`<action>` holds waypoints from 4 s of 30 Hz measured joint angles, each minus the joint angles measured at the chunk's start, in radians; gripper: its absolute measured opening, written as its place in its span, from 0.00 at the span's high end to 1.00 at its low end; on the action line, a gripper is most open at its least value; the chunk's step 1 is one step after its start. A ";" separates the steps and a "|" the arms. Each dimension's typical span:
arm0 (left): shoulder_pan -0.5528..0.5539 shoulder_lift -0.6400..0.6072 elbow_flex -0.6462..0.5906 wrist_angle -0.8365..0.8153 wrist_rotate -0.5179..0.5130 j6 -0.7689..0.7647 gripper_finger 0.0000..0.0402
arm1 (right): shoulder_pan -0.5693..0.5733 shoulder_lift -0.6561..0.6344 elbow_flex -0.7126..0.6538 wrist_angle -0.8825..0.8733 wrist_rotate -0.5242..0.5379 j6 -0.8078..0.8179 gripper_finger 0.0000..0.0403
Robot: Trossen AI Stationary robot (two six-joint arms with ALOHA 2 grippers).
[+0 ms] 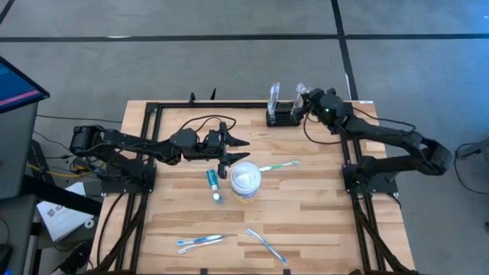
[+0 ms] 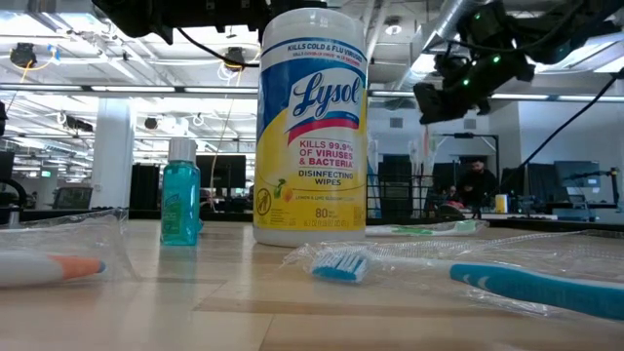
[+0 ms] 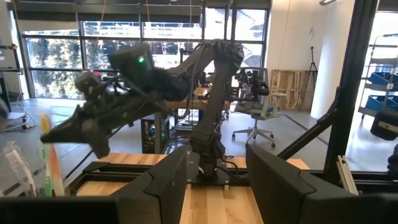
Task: Pick & Place toothbrushing station
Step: Put the top orange toothbrush into the black mesh organizer, then put the green toothbrush into the black mesh organizer
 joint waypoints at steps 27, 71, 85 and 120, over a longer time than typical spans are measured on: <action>0.000 0.000 0.000 -0.004 0.000 0.000 0.61 | -0.022 0.133 -0.160 0.263 -0.026 0.080 0.99; 0.000 0.000 0.000 -0.004 0.000 0.000 0.61 | -0.003 -0.104 -0.160 0.126 0.003 0.063 0.57; 0.000 0.000 0.000 -0.004 0.000 0.000 0.61 | 0.266 -0.310 -0.159 -0.173 -0.083 -0.019 0.61; 0.000 0.000 0.000 -0.003 0.000 0.000 0.61 | 0.527 0.145 -0.159 -0.595 -0.186 0.152 0.57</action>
